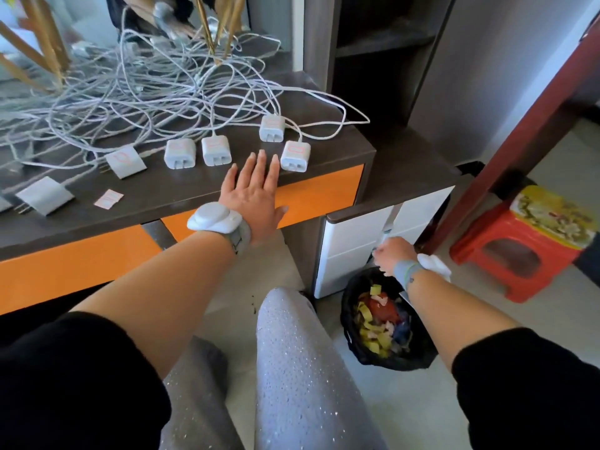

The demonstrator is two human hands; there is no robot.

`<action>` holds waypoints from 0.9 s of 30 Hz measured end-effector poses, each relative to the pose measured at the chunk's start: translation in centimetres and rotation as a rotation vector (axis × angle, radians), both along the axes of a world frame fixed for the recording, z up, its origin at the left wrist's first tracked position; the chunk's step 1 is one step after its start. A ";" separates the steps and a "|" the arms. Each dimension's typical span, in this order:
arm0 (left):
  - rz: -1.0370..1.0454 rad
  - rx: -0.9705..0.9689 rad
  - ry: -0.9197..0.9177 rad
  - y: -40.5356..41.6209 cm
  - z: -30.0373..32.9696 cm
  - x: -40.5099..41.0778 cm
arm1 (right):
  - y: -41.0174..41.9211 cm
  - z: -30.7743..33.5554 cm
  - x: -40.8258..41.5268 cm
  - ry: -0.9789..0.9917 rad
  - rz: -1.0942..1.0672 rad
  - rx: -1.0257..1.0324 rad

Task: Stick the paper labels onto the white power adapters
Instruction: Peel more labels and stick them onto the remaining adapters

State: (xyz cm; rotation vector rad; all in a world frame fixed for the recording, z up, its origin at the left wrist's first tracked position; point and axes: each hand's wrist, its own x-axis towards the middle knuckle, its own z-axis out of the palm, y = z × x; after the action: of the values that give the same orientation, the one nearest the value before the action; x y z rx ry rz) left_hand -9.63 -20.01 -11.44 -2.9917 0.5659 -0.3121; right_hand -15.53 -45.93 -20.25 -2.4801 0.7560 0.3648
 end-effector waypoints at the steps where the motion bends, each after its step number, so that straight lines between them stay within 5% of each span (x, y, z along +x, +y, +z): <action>1: -0.018 -0.020 0.060 0.4 1.0 0.0 | 1.1 1.4 0.6 -0.042 0.015 0.013; 7: -0.114 -0.194 0.135 6.2 3.7 -3.4 | 9.5 8.9 2.6 -0.310 0.254 0.107; 13: 0.237 -0.484 0.032 16.9 5.8 -6.2 | 21.0 14.6 4.7 -0.478 0.557 0.157; 19: 0.468 -0.659 0.057 23.4 5.8 -5.9 | 29.2 16.0 7.5 -0.482 0.720 0.234; 27: 0.426 -0.758 0.053 25.5 4.5 -3.6 | 34.5 15.1 10.3 -0.418 0.804 0.248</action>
State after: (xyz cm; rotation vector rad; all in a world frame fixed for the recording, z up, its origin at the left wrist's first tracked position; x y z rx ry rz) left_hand -13.25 5.47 -6.95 -3.7194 -0.2774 -0.5004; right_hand -5.23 -11.43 -5.13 -2.3906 -0.4515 0.1791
